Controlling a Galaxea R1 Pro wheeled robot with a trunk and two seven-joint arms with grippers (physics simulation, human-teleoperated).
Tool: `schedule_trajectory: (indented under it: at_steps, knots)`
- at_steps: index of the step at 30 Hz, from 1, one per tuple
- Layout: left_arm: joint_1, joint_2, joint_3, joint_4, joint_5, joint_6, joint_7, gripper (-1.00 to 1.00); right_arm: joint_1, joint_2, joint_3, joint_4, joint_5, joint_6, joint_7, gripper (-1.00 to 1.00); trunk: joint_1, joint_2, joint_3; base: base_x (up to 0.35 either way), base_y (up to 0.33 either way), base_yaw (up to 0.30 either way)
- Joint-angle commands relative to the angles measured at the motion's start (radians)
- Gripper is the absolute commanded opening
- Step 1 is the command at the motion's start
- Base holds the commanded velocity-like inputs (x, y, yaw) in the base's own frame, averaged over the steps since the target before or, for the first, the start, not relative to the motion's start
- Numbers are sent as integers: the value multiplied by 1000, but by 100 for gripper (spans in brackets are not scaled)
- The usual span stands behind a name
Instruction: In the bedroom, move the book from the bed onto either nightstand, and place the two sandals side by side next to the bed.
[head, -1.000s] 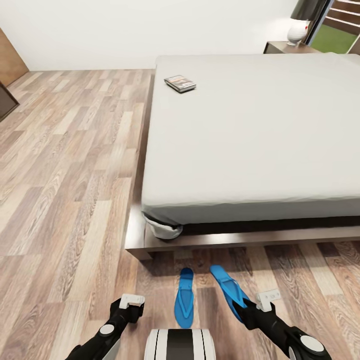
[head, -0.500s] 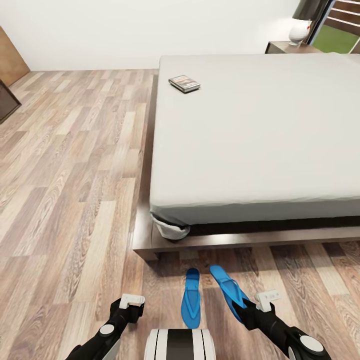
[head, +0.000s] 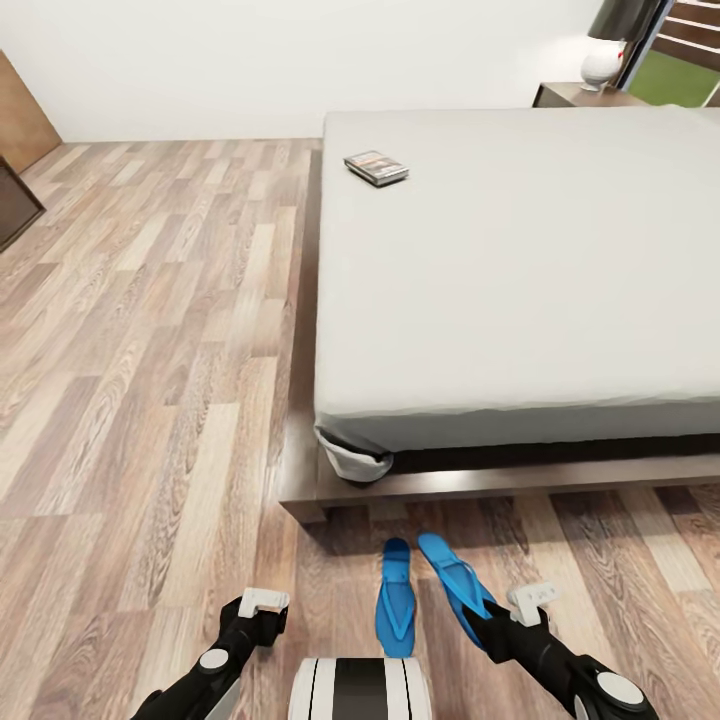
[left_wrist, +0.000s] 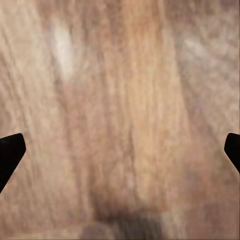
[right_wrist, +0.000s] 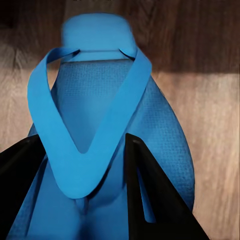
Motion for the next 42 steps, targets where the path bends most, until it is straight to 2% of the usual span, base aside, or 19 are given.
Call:
schedule_trajectory:
  at_steps: [1,29,42]
  knots:
    - [-1,1,-9,0,7,-4,8,100,0,1,-3,-1,10,3,9,-100,0,0,-1,49,111,0]
    - [1,1,-10,-2,7,-7,7,100,-1,0,-6,9,7,3,6,-100,0,0,-1,5,-10,0]
    - [1,1,-9,-2,9,-7,3,100,-17,0,-4,28,9,12,-48,-100,1,-1,-8,0,0,0]
